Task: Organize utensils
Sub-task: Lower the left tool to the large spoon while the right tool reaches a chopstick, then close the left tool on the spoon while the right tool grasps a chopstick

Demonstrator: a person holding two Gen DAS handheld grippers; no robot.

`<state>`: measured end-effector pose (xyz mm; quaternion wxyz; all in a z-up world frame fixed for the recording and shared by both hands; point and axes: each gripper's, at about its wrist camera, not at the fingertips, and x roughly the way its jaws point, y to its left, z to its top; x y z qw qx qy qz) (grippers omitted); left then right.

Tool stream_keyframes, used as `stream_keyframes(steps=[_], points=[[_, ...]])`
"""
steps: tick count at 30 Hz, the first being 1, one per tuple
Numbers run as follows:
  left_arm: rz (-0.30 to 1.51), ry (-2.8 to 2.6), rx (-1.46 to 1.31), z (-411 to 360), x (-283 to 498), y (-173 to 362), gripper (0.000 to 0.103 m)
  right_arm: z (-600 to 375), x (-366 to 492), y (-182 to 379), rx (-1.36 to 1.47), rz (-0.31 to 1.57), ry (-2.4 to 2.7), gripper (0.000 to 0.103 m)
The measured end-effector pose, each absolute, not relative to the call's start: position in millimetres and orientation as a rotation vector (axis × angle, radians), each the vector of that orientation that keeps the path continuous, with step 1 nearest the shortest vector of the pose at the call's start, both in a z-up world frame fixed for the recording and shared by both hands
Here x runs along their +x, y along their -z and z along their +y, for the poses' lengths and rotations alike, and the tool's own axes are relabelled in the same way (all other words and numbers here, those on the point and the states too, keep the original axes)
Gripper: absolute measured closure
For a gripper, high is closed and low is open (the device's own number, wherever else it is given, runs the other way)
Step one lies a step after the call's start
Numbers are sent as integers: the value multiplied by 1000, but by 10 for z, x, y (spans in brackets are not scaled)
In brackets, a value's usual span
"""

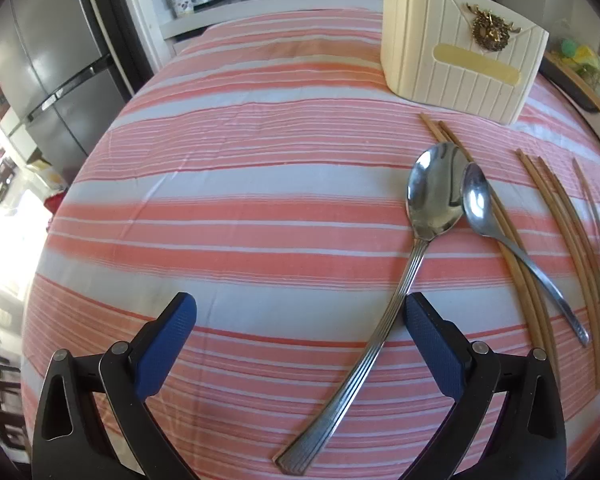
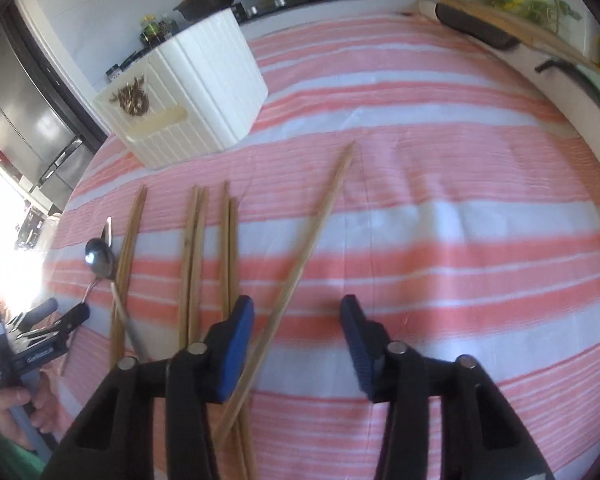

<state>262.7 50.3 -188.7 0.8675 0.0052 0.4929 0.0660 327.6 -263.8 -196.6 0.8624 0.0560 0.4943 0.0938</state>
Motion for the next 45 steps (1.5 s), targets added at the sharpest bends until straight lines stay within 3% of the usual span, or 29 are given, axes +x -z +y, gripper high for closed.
stream_keyframes(steps=[2, 8, 18, 24, 26, 27, 28, 30, 34, 45], points=[[1033, -140, 16, 600, 2639, 1892, 0, -2676, 3273, 1947, 92, 1062, -184, 80], [1075, -49, 35, 797, 2777, 1910, 0, -2892, 3130, 1875, -53, 1123, -159, 80], [1053, 167, 232, 182, 3188, 1905, 3, -2730, 3330, 1917, -173, 1183, -235, 69], [1039, 271, 203, 19, 3601, 1911, 31, -2662, 3631, 1909, -167, 1178, -250, 69], [1036, 301, 182, -17, 3578, 1878, 55, -2613, 3741, 1907, -187, 1175, -259, 69], [1026, 307, 194, -15, 3566, 1844, 62, -2573, 3777, 1905, -196, 1175, -267, 70], [1021, 301, 210, -23, 3580, 1845, 62, -2542, 3840, 1911, -199, 1177, -275, 73], [1018, 291, 196, -5, 3572, 1853, 62, -2502, 3962, 1918, -197, 1177, -272, 94], [1000, 223, 150, 212, 3524, 1748, 63, -2570, 4028, 1833, -93, 1175, -278, 97], [766, 178, -54, 778, 2758, 817, 63, -2771, 3170, 847, 34, 897, -373, 97]])
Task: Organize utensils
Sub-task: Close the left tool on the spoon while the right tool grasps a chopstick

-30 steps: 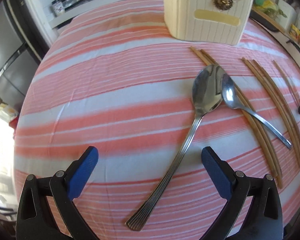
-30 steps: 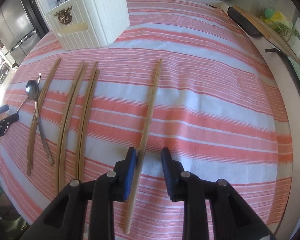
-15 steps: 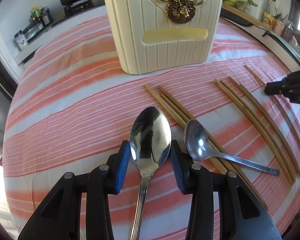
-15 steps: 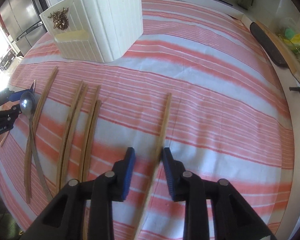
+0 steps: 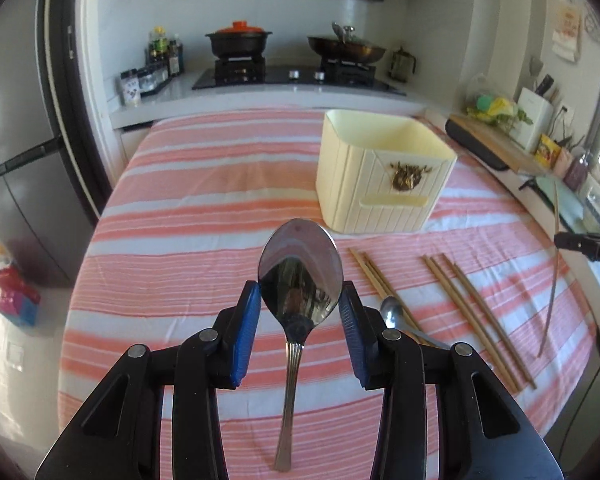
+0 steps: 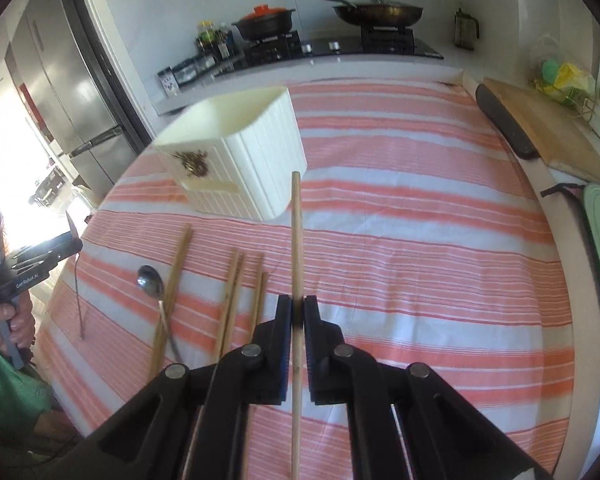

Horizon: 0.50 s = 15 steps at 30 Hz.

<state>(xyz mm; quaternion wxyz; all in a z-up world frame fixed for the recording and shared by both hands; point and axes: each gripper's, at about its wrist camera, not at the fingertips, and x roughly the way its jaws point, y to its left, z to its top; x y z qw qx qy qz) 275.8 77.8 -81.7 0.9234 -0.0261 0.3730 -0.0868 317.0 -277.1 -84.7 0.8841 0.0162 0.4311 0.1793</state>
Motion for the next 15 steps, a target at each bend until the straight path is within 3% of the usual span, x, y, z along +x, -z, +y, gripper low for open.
stream_keyframes(steps=[9, 10, 11, 15], points=[[650, 216, -163, 887, 2606, 208, 63, -2652, 2859, 232, 25, 643, -364, 97], [640, 230, -168, 879, 2647, 112, 73, -2629, 2904, 154, 30, 623, -364, 97], [639, 254, -174, 869, 2712, 10, 97, -2612, 2955, 64, 39, 603, -365, 97], [604, 282, -184, 815, 3118, -434, 101, -2477, 3293, -325, 56, 516, -382, 97]])
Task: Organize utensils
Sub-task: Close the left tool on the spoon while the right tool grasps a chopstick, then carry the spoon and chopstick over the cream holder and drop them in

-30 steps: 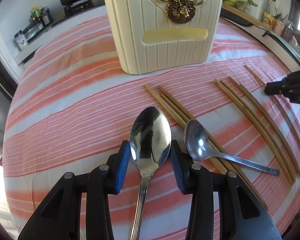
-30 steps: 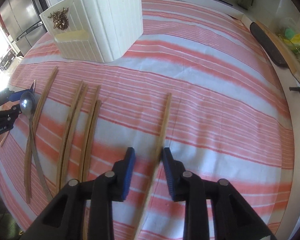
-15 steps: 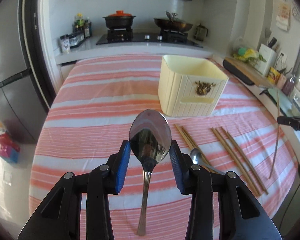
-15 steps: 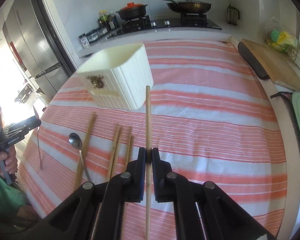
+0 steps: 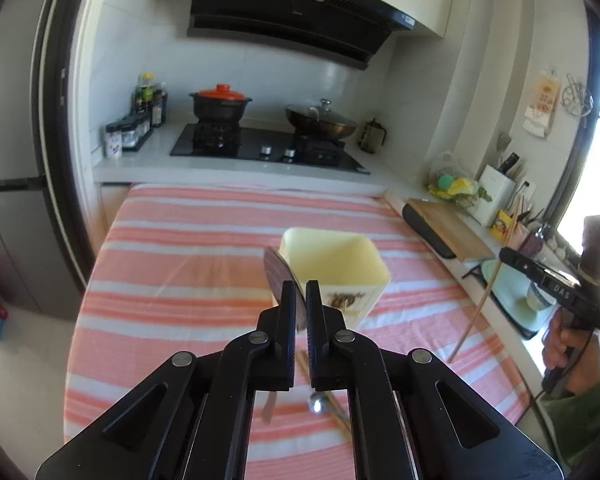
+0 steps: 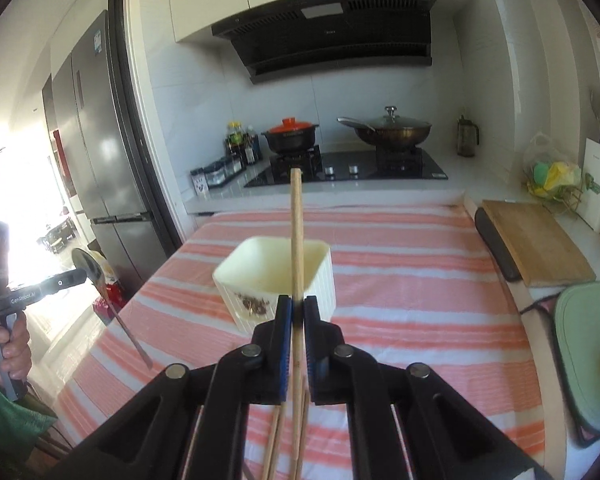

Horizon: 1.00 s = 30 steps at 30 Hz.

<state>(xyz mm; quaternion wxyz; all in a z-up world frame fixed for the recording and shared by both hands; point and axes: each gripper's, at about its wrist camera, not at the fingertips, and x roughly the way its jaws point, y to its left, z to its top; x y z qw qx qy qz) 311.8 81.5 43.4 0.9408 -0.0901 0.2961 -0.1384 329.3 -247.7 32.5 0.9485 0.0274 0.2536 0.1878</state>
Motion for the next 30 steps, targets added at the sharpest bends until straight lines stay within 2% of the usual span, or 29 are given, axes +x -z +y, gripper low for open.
stream_keyframes(steps=[6, 10, 12, 14, 15, 18, 23, 25, 30], points=[[597, 270, -186, 747, 3700, -674, 103, -2218, 3786, -707, 116, 457, -428, 97], [662, 261, -179, 833, 3767, -482, 103, -2242, 3761, -761, 142, 444, -466, 97], [721, 274, -160, 850, 3780, -264, 86, -2280, 3659, -753, 138, 438, -474, 97], [786, 308, -117, 804, 3786, 5, 34, -2329, 3566, -730, 134, 442, -483, 97], [820, 337, -88, 749, 3788, 154, 28, -2343, 3511, -708, 131, 450, -486, 97], [932, 464, -34, 522, 3844, 634, 25, -2385, 3391, -601, 112, 480, -484, 97], [1044, 560, 107, 50, 3971, 1315, 25, -2377, 3184, -391, 72, 528, -475, 97], [1048, 542, 180, -82, 4015, 1512, 24, -2375, 3121, -338, 60, 539, -474, 97], [1086, 548, 148, -91, 4200, 1772, 25, -2408, 3028, -218, 72, 562, -479, 97]])
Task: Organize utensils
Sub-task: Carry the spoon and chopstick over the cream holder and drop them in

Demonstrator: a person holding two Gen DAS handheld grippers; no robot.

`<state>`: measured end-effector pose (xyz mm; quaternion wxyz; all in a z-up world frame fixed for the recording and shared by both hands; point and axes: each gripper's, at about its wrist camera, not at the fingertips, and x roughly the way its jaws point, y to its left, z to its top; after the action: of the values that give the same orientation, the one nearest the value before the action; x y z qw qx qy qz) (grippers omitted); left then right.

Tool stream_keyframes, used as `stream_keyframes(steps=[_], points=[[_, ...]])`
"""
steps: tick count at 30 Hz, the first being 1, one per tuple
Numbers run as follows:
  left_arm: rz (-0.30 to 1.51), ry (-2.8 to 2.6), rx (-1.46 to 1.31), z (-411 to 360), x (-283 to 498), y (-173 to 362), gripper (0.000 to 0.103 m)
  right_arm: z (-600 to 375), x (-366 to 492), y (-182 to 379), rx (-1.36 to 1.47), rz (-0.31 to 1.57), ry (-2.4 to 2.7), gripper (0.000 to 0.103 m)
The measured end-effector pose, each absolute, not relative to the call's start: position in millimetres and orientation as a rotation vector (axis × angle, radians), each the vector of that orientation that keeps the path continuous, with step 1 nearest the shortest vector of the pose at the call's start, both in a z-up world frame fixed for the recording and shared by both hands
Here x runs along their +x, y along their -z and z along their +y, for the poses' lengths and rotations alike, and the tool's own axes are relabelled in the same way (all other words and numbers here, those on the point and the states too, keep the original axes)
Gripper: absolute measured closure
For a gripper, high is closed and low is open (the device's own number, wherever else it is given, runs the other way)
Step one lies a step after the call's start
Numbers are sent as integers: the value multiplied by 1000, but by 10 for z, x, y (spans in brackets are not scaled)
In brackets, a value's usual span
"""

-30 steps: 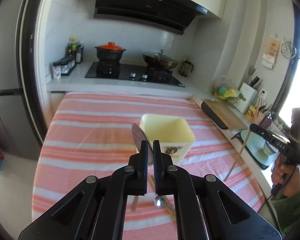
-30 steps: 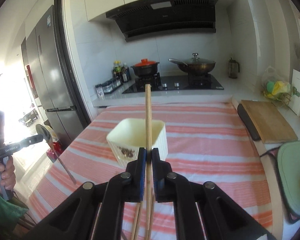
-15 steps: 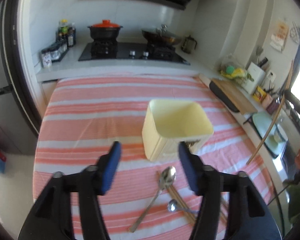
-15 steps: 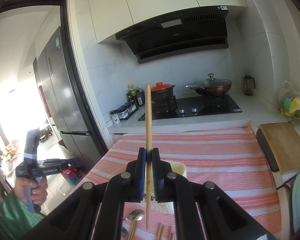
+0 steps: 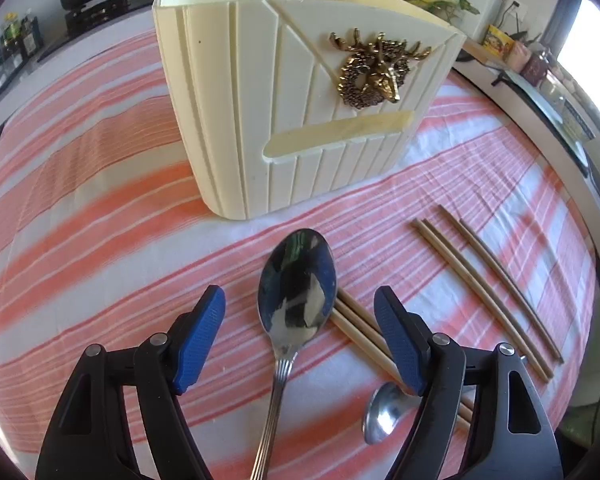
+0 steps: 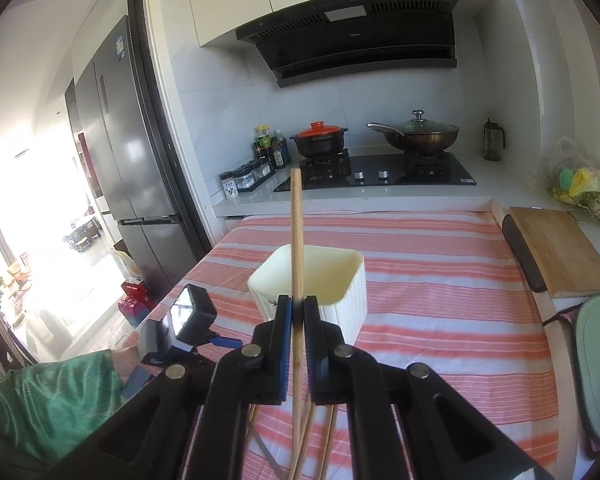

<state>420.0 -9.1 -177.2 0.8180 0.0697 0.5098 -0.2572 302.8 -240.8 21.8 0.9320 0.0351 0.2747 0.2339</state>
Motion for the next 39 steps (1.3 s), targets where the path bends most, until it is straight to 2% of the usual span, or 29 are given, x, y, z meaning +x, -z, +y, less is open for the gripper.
stream_keyframes(steps=[4, 5, 11, 19, 26, 33, 39], points=[[1097, 569, 167, -151, 4246, 1846, 46, -2388, 3013, -128, 66, 578, -476, 97], [1092, 566, 177, -164, 4250, 1851, 60, -2385, 3007, -105, 68, 582, -477, 97], [1040, 507, 86, 55, 4179, 1693, 61, -2368, 2966, -75, 70, 580, -478, 97], [787, 449, -62, 593, 3345, 763, 62, -2372, 2870, -75, 85, 571, -481, 97], [647, 413, -110, 684, 2896, 278, 62, -2276, 2800, -73, 80, 562, -495, 97], [628, 422, -116, 646, 2965, -33, 62, -2163, 2898, -130, 55, 555, -494, 97], [596, 415, -139, 633, 3412, -590, 62, -2051, 3353, -378, 33, 508, -480, 97]])
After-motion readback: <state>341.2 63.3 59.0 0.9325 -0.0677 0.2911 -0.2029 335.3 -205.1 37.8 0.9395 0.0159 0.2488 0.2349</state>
